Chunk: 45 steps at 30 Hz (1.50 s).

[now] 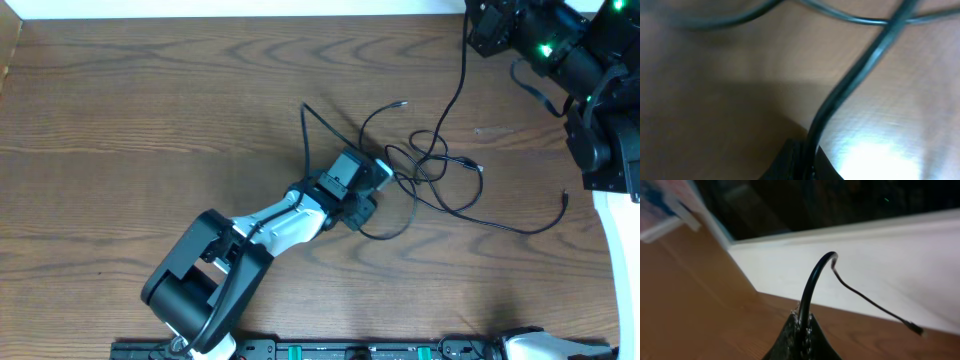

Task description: Untangle cables

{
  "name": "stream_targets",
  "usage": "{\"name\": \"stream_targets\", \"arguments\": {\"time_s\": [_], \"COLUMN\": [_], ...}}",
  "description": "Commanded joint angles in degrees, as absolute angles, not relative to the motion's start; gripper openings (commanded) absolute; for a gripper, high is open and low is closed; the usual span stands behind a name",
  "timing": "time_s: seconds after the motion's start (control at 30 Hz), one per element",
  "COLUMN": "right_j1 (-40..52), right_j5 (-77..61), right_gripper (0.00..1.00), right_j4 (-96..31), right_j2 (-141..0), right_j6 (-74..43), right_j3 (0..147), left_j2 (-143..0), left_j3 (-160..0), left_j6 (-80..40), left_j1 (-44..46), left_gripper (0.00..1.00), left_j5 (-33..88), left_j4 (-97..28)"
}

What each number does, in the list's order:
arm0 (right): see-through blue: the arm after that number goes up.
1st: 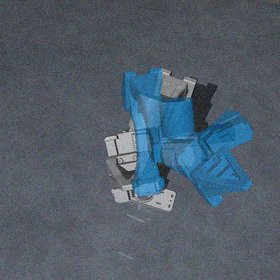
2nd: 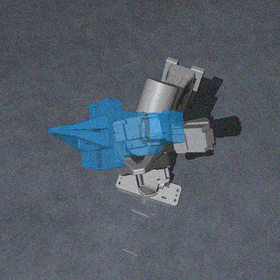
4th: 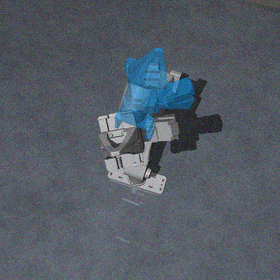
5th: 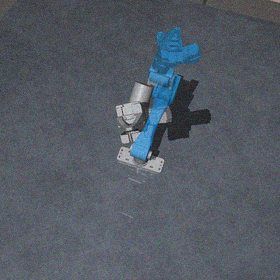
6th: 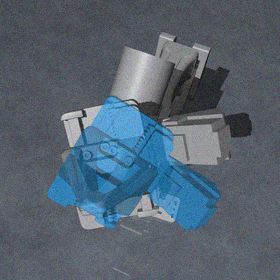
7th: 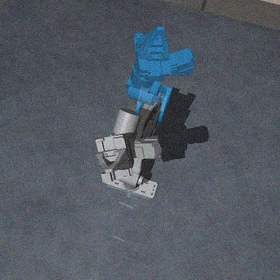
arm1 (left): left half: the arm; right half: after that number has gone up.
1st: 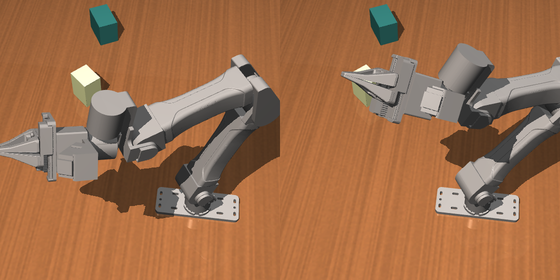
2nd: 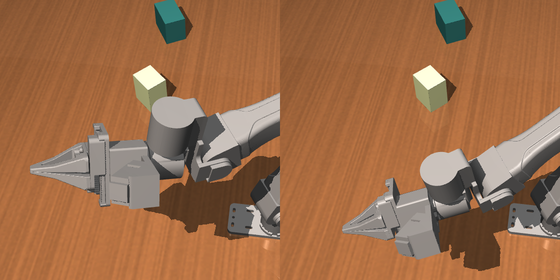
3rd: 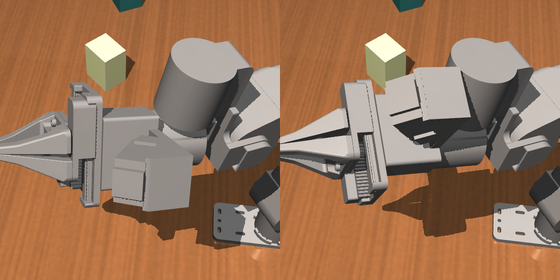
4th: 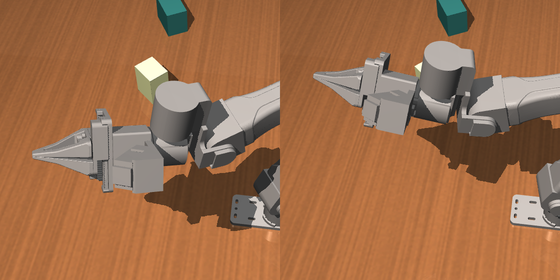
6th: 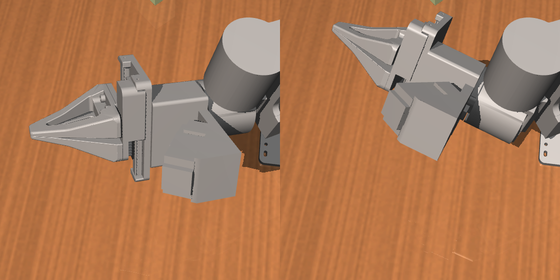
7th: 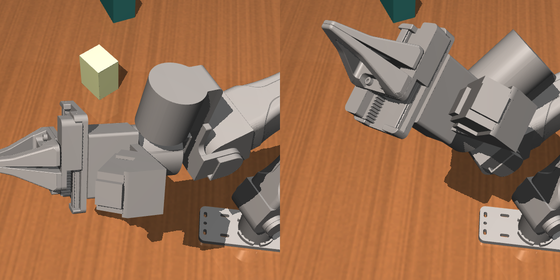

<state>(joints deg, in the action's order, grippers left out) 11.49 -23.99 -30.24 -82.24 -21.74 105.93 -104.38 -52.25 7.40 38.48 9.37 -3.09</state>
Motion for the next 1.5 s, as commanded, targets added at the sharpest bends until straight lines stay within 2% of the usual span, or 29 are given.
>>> {"name": "stream_targets", "arguments": {"time_s": [0.0, 0.13, 0.33, 0.53, 0.77, 1.2, 1.47], "right_j1": [11.2, 9.85, 3.33, -6.79, -17.89, -28.1, -30.37], "right_j5": [-15.55, -6.94, 0.34, 1.39, 1.32, 0.01, -6.68], "right_gripper": [0.01, 0.01, 0.01, 0.01, 0.01, 0.01, 0.01], "right_j4": [-33.15, -37.19, -41.93, -43.64, -44.18, -44.6, -44.56], "right_j2": [-81.49, -81.65, -81.71, -82.43, -84.36, -88.4, -91.26], "right_j6": [-18.98, -16.88, -14.72, -12.84, -11.88, -9.56, -9.56], "right_j3": [106.8, 106.8, 106.8, 106.78, 106.78, 106.78, 106.8], "left_j2": [-103.98, -103.2, -102.85, -102.85, -102.85, -102.85, -102.85], "left_j3": [-51.72, -51.72, -51.72, -51.72, -51.72, -51.72, -51.7], "left_j6": [2.57, -1.37, -6.74, -9.34, -9.34, -14.28, -13.17], "left_j1": [34.33, 27.97, 14.87, 2.28, -7.97, -23.24, -25.19], "left_gripper": [0.08, 0.08, 0.07, 0.07, 0.07, 0.07, 0.07], "left_j5": [-2.66, -7.18, -7.31, -6.92, -6.94, -6.92, -4.73], "left_j4": [-4.27, -4.25, -4.36, -5.3, -5.74, -7.33, -8.54]}}
